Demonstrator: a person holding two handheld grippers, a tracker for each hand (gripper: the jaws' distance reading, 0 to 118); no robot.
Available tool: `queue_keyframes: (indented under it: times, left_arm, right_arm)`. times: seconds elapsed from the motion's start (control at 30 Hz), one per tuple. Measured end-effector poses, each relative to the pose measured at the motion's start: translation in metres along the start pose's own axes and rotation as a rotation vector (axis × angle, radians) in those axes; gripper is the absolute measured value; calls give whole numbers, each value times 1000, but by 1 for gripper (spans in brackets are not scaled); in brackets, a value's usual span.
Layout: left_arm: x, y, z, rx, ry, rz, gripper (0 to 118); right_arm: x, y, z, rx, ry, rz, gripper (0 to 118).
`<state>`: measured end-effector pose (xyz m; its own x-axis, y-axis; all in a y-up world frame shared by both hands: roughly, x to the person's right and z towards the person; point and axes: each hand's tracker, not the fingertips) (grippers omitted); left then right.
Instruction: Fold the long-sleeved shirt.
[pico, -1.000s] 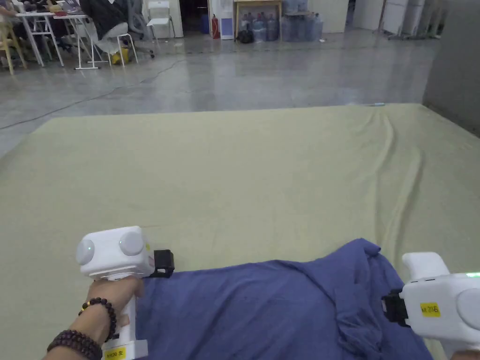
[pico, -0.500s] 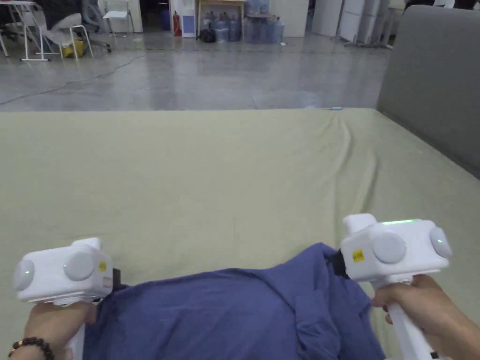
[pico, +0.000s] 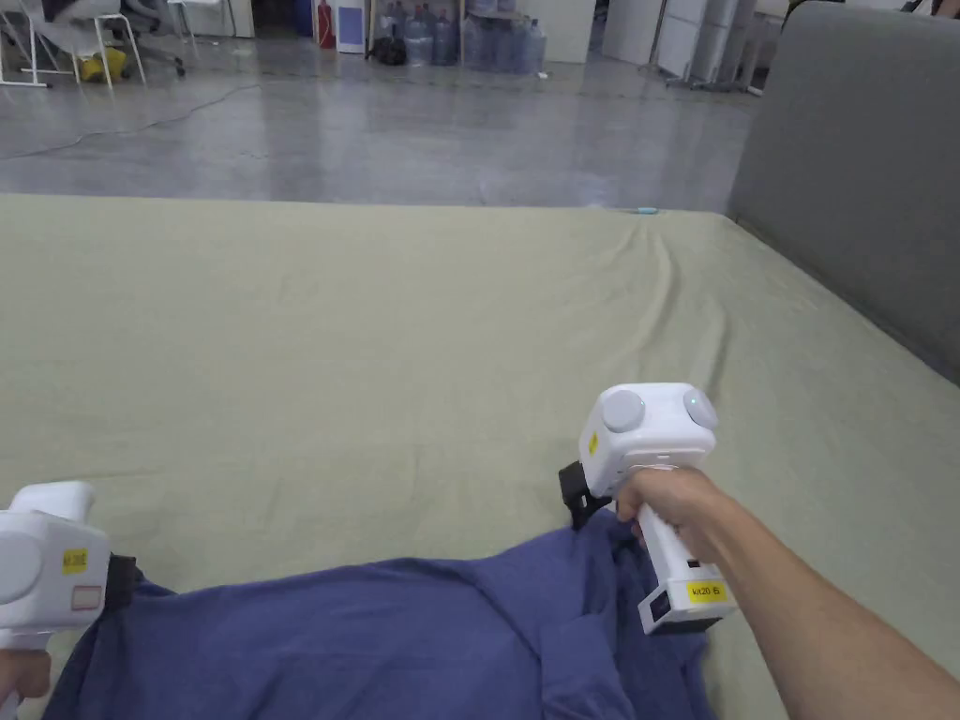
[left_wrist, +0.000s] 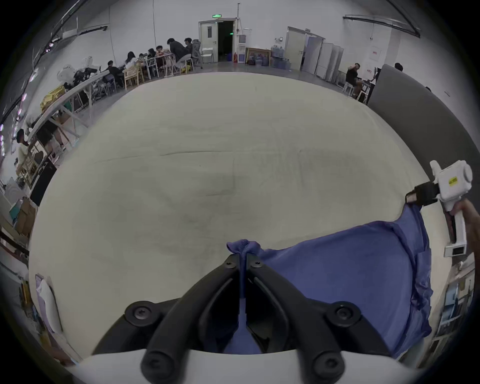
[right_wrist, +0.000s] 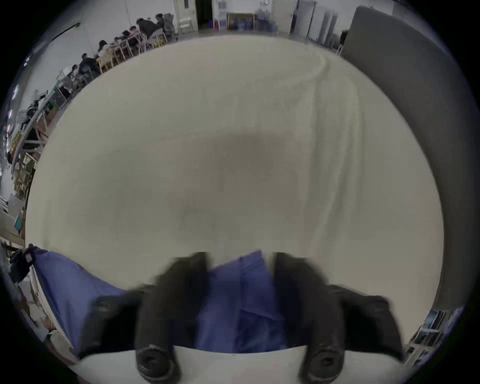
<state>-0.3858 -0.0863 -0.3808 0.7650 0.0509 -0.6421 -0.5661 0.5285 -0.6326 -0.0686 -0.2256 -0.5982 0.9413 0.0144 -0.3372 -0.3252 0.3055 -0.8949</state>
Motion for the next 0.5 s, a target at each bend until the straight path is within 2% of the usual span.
queue_keyframes:
  times: [0.03, 0.07, 0.1, 0.17, 0.2, 0.27, 0.4, 0.5]
  left_arm:
    - [1, -1, -3, -3, 5, 1, 0]
    - [2, -2, -5, -6, 12, -1, 0]
    - [4, -1, -7, -9, 15, -4, 0]
    - [4, 0, -7, -9, 17, -5, 0]
    - [3, 0, -6, -8, 19, -3, 0]
    - [-4, 5, 10, 15, 11, 18, 0]
    - [-20, 3, 67, 75, -19, 22, 0]
    - [-36, -22, 129, 138, -39, -16, 0]
  right_arm:
    - [-3, -6, -8, -55, 21, 2, 28]
    - [-9, -12, -4, 24, -33, 14, 28]
    - [-12, -13, -1, 45, -43, 30, 26]
    - [-15, -15, 7, 37, 4, 26, 8]
    - [-17, -12, 9, 56, -54, 36, 8]
    - [-17, -17, 28, 89, -4, 79, 8]
    - [-10, -41, 99, 210, 42, 65, 8]
    - [-1, -85, 167, 311, 79, 74, 8]
